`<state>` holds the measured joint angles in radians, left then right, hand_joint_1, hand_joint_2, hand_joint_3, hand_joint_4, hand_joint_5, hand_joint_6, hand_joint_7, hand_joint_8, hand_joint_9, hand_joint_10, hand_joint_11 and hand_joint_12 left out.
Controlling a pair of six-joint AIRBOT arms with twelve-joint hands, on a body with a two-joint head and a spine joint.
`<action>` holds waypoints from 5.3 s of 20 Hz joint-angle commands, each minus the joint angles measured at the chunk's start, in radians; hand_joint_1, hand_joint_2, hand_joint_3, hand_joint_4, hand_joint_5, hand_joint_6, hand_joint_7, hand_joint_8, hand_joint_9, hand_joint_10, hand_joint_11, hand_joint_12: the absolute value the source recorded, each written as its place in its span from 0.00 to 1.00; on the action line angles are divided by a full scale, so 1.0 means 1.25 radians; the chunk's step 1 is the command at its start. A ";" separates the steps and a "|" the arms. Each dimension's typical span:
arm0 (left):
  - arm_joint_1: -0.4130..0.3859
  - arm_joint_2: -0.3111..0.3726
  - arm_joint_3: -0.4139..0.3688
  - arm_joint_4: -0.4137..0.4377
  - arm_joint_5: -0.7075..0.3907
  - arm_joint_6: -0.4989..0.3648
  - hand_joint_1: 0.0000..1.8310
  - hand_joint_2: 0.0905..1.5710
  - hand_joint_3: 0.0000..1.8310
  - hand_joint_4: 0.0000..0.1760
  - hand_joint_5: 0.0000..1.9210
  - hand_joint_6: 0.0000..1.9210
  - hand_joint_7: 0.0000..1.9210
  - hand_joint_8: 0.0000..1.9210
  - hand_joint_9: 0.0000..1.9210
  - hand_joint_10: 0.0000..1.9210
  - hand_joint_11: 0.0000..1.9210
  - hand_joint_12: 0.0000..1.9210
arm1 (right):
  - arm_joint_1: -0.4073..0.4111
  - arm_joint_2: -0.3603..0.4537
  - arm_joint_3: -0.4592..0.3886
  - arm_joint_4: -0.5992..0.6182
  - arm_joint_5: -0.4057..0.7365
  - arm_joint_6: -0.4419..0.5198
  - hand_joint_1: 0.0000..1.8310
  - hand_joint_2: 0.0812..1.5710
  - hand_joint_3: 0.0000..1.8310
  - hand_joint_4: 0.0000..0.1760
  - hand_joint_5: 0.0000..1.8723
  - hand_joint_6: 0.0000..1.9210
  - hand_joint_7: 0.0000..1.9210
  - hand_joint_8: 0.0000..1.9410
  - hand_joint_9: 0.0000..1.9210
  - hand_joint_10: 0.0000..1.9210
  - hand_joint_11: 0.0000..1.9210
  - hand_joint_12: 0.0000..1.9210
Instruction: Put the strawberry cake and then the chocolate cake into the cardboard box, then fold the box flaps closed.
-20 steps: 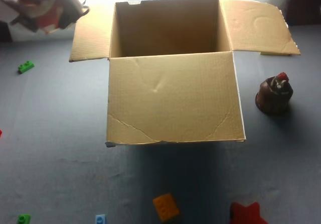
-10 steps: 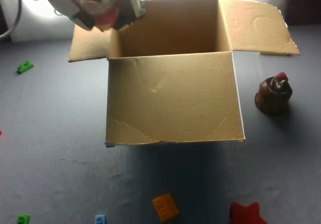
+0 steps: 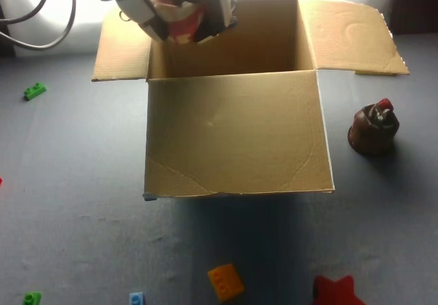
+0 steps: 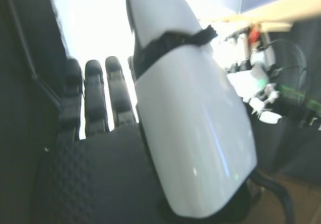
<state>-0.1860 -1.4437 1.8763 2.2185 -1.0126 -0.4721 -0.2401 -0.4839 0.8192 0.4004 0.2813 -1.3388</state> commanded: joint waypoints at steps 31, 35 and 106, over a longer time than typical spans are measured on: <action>-0.037 0.003 -0.002 0.003 0.052 0.042 0.13 0.71 0.02 0.07 0.09 0.01 0.12 0.00 0.15 0.00 0.00 0.44 | -0.112 -0.239 0.172 0.279 0.081 0.180 0.60 0.68 0.00 0.01 0.03 0.00 0.05 0.00 0.06 0.00 0.00 0.26; -0.050 0.042 0.003 0.013 0.049 0.037 0.00 0.78 0.01 0.00 0.09 0.00 0.12 0.00 0.13 0.00 0.00 0.38 | -0.110 -0.304 0.217 0.279 0.094 0.182 0.61 0.67 0.00 0.00 0.03 0.00 0.05 0.00 0.05 0.01 0.00 0.22; 0.492 0.434 -0.251 -0.675 0.188 0.197 0.11 0.85 0.00 0.00 0.09 0.01 0.10 0.00 0.10 0.00 0.00 0.36 | 0.074 -0.269 0.142 -0.139 0.458 0.259 0.65 0.77 0.00 0.00 0.45 0.58 0.39 0.80 0.27 0.89 0.16 1.00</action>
<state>0.4381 -0.9077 1.5539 1.4315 -0.7597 -0.2264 -0.1619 -0.8406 0.9939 0.2272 0.7174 -1.0134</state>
